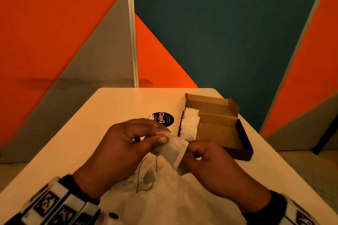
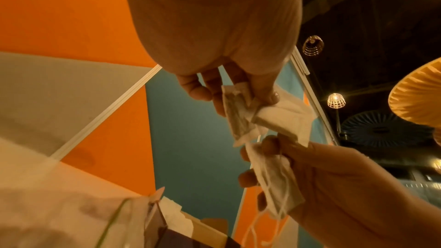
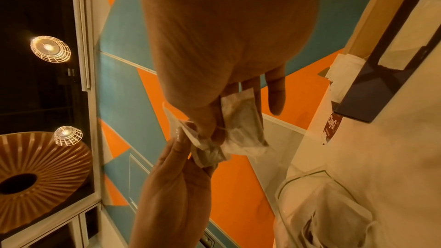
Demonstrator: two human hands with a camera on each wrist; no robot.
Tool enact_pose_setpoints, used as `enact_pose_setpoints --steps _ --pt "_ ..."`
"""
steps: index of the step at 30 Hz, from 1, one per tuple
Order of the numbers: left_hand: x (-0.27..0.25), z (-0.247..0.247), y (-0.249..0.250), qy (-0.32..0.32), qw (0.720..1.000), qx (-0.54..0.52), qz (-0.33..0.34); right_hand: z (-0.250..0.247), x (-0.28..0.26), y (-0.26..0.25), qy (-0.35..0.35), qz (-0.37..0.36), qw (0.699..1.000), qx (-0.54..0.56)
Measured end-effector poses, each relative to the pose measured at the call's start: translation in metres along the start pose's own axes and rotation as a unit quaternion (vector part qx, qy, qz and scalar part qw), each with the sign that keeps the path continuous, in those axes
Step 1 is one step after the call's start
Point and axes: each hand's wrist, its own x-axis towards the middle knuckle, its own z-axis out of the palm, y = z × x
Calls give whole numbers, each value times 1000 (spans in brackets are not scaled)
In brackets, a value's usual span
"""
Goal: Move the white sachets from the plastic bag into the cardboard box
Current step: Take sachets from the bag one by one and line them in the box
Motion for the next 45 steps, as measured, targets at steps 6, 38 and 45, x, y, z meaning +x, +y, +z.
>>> enact_pose_setpoints --steps 6,38,45 --pt "-8 8 -4 29 997 -54 -41 -3 0 5 72 5 996 47" --pt "-12 4 -12 17 985 -1 -174 7 10 22 96 56 994 -19" --pt "0 0 13 -134 971 189 -63 6 9 0 -11 4 999 30"
